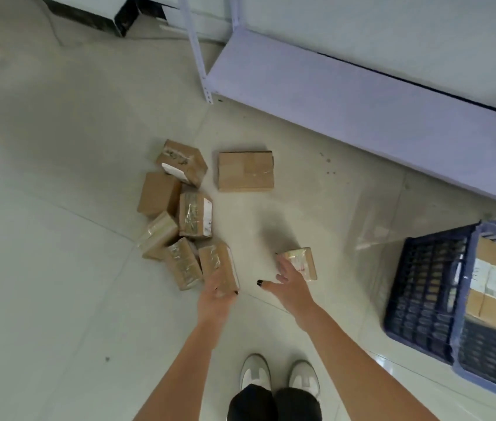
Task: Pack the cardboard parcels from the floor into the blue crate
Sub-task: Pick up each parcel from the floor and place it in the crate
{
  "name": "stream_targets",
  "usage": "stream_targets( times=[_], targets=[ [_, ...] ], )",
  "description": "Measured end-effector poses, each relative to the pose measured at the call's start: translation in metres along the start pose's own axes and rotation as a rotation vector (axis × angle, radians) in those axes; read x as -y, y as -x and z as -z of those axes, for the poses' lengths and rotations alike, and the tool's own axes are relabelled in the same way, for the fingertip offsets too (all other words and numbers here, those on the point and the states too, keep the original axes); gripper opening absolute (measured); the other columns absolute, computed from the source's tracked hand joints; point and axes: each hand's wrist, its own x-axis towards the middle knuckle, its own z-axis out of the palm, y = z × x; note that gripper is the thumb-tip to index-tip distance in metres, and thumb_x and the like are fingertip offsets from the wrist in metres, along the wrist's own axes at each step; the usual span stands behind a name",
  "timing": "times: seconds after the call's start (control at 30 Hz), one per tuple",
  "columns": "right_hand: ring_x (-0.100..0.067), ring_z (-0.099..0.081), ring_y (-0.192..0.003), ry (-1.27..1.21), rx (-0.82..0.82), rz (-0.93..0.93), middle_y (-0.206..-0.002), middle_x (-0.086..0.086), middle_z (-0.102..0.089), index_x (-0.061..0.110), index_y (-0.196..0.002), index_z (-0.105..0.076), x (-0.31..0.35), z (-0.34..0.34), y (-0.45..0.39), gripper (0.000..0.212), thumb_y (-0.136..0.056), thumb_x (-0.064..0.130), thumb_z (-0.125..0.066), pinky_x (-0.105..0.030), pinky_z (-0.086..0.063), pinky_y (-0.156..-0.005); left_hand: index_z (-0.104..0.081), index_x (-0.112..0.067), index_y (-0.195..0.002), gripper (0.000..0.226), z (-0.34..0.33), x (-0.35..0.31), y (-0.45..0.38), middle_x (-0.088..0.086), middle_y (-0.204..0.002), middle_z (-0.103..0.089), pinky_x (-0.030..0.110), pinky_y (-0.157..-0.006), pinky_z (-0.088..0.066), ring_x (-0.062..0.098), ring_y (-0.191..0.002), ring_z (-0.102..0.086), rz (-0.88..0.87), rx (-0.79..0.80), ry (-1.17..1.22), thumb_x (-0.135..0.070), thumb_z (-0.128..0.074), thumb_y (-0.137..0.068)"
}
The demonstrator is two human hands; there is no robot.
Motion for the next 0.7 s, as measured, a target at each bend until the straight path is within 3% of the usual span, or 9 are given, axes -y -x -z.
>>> stream_targets(
  times=[0.27,0.43,0.6,0.7],
  targets=[
    [-0.023,-0.036,-0.135,0.147,0.087,-0.048,-0.149,-0.009,-0.035,0.025,-0.143,-0.034,-0.064,-0.063,-0.092,0.077,-0.077,0.009,-0.071,-0.024,-0.039,-0.089,-0.035,-0.026,-0.142,0.066,0.042,0.082,-0.086,0.002,-0.145,-0.042,0.026,-0.09,-0.036,0.02,-0.126,-0.045,0.08,-0.133,-0.081,-0.003,-0.059,-0.085],
    [-0.024,-0.029,-0.14,0.285,0.132,-0.087,-0.153,-0.007,-0.029,0.022,-0.146,-0.025,-0.092,-0.086,-0.128,0.082,-0.078,0.009,-0.07,-0.037,-0.033,-0.111,-0.021,-0.02,-0.148,0.073,0.041,0.11,-0.119,0.004,-0.149,-0.036,0.026,-0.098,-0.037,0.023,-0.133,-0.039,0.091,-0.037,-0.283,-0.007,-0.058,-0.086],
    [-0.019,-0.042,-0.131,0.416,0.135,-0.061,-0.144,-0.001,-0.043,0.022,-0.146,-0.027,-0.097,-0.104,-0.135,0.086,-0.073,0.013,-0.072,-0.025,-0.035,-0.104,-0.043,-0.024,-0.136,0.06,0.033,0.102,-0.129,-0.013,-0.112,-0.061,0.005,-0.068,-0.044,0.007,-0.098,-0.056,0.024,0.04,-0.101,0.002,-0.054,-0.083],
    [-0.019,-0.044,-0.13,0.451,0.104,-0.055,-0.143,-0.001,-0.045,0.021,-0.146,-0.028,-0.087,-0.104,-0.126,0.087,-0.072,0.01,-0.072,-0.029,-0.037,-0.107,-0.045,-0.022,-0.136,0.062,0.029,0.088,-0.121,0.0,-0.123,-0.061,0.017,-0.084,-0.045,0.016,-0.11,-0.057,0.043,0.035,-0.019,0.005,-0.053,-0.081]
  ],
)
